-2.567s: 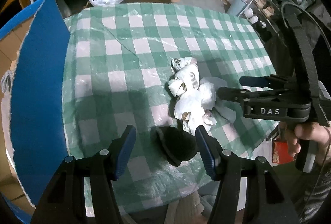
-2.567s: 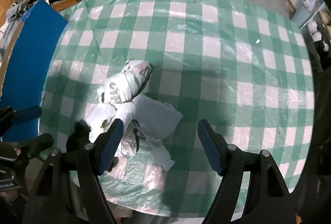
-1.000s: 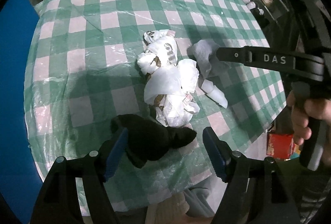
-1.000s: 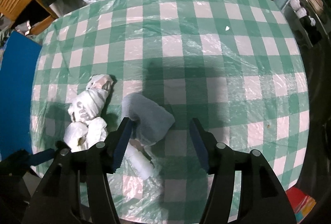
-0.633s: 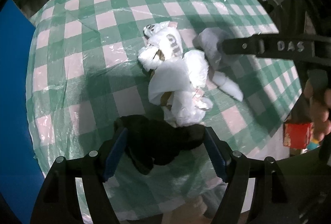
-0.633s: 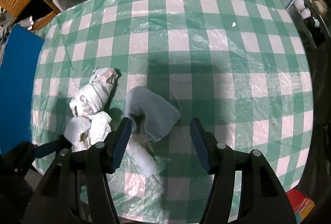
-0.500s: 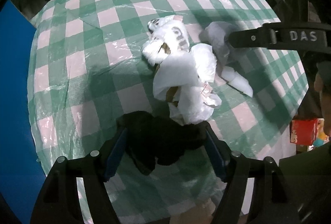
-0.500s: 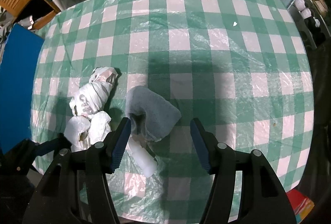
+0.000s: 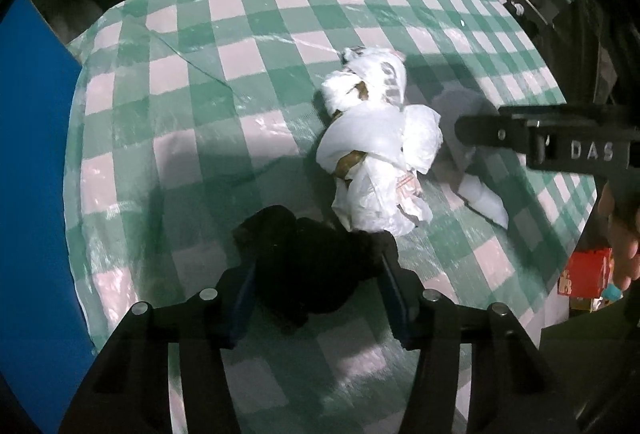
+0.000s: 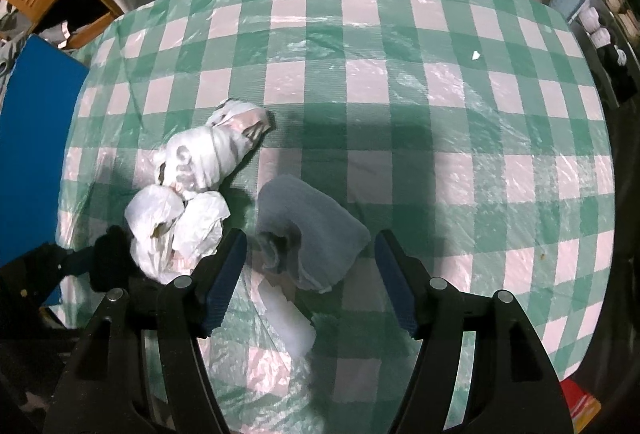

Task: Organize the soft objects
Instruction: 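Lift the grey and black socks with both grippers and carry them over the box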

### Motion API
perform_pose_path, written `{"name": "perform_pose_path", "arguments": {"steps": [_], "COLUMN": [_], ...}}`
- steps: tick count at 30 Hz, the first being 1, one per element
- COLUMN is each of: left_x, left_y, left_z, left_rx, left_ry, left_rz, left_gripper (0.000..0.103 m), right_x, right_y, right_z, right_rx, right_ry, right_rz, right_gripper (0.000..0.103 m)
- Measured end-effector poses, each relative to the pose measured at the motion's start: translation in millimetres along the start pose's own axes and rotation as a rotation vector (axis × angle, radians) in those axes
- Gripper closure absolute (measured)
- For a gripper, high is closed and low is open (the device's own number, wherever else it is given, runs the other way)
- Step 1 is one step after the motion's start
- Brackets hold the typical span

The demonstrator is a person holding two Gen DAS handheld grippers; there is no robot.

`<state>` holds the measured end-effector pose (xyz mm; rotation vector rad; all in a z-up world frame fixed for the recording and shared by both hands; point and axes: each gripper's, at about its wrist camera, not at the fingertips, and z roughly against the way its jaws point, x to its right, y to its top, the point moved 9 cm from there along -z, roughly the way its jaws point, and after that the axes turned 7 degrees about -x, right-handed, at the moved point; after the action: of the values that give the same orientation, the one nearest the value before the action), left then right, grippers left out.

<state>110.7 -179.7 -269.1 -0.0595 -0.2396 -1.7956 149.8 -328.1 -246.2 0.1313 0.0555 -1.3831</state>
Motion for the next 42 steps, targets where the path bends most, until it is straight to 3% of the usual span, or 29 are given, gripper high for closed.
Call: {"name": "perform_pose_path", "arguments": {"steps": [11, 17, 23, 42], "left_x": [-11, -15, -21, -36], "left_y": [4, -1, -1, 4], "left_z": [6, 14, 31, 84], "left_rx": [0.02, 0.026, 0.064, 0.169], "left_ry": [-0.044, -0.068, -0.063, -0.061], "left_rz": [0.017, 0.05, 0.062, 0.119], "left_gripper": [0.053, 0.053, 0.053, 0.053], "right_x": [-12, -15, -16, -61], "right_y": [9, 10, 12, 8], "right_z": [-20, -26, -12, 50], "right_rx": [-0.016, -0.032, -0.001, 0.097], "right_ry": [-0.05, -0.064, -0.038, -0.005], "right_rz": [0.043, 0.052, 0.044, 0.12], "right_gripper": [0.036, 0.064, 0.073, 0.073]}}
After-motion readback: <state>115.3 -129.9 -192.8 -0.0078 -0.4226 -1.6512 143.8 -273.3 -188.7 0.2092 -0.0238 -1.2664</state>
